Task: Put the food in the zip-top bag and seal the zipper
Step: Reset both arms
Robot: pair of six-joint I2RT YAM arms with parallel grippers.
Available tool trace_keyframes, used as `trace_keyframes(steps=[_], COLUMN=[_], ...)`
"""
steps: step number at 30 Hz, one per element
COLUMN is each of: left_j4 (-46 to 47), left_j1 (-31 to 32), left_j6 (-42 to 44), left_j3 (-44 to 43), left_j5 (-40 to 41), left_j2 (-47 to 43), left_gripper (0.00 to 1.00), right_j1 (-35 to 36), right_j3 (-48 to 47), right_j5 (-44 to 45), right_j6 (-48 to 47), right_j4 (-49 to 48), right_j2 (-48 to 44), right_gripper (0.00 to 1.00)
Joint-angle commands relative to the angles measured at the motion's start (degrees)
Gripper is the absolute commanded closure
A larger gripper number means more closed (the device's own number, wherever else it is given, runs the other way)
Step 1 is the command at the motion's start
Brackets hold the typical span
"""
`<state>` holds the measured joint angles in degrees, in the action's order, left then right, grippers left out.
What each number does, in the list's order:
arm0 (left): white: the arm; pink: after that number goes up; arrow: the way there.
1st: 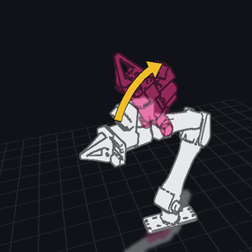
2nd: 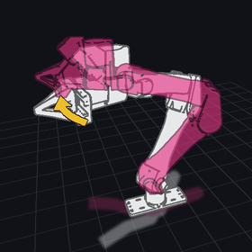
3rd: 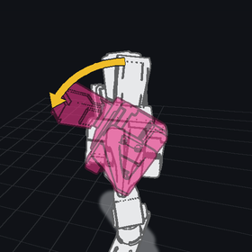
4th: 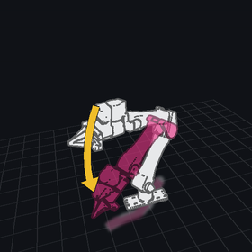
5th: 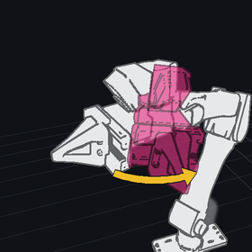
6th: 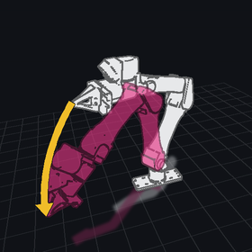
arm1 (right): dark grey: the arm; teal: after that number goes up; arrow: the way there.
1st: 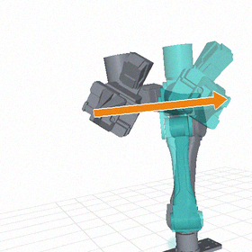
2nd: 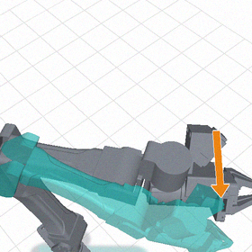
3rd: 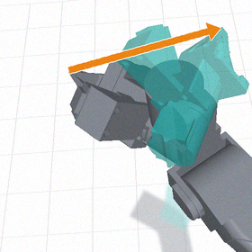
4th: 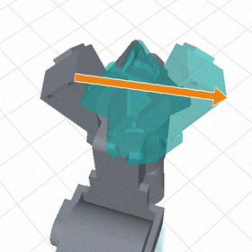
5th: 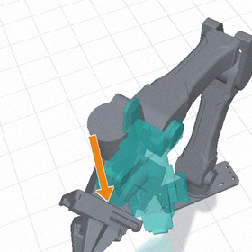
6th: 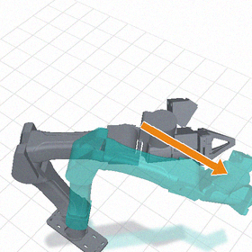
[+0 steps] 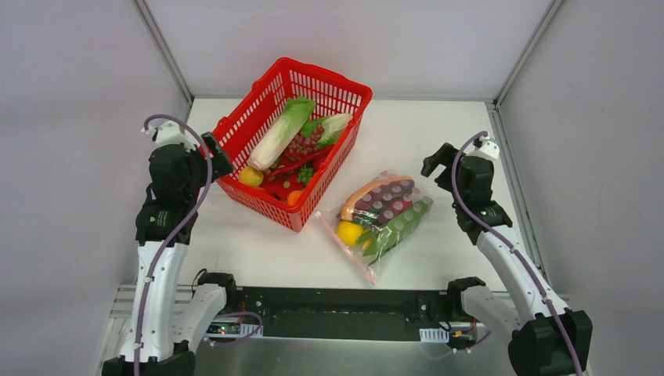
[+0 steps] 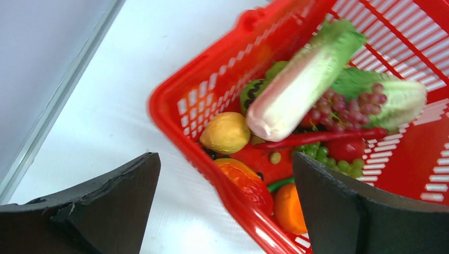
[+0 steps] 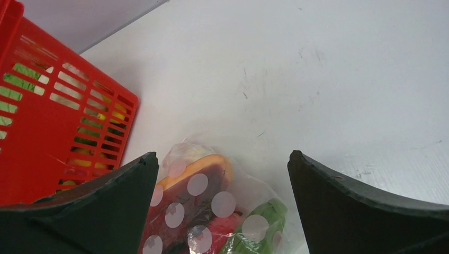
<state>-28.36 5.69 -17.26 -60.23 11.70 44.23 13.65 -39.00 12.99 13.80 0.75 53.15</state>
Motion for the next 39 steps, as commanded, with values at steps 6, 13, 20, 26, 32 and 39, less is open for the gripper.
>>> trace_keyframes(steps=[6, 13, 20, 26, 32, 39], left_j4=[-3.8, 0.6, 1.3, 6.0, 7.3, 7.0], left_j1=[-11.8, -4.2, 4.1, 4.1, 4.1, 4.1], left_j6=[-6.4, -2.1, -0.5, -0.6, -0.5, 0.0], left_j3=[0.5, 3.4, 4.3, 7.4, 8.3, 7.8], left_j5=[-7.9, -8.6, 5.9, 6.3, 6.7, 7.4], left_j2=[-0.4, -2.3, -2.6, -4.8, -5.4, -5.6], left_gripper=[0.01, 0.01, 0.01, 0.01, 0.01, 0.01], right_j1=[-6.5, -6.5, -6.5, -6.5, -6.5, -6.5], right_j3=[-5.1, -6.0, -7.4, -7.0, -6.6, -6.3], right_j5=[-6.0, -21.7, -15.8, -14.4, -14.3, -14.4], right_j6=[0.5, 0.2, 0.4, 1.8, 3.1, 3.8], right_j4=[1.6, -0.5, 2.2, 1.8, 1.7, 1.6], right_j2=[-2.5, -2.1, -1.1, -1.5, -1.4, -1.0], right_gripper=[0.03, 0.03, 0.03, 0.03, 0.03, 0.03])
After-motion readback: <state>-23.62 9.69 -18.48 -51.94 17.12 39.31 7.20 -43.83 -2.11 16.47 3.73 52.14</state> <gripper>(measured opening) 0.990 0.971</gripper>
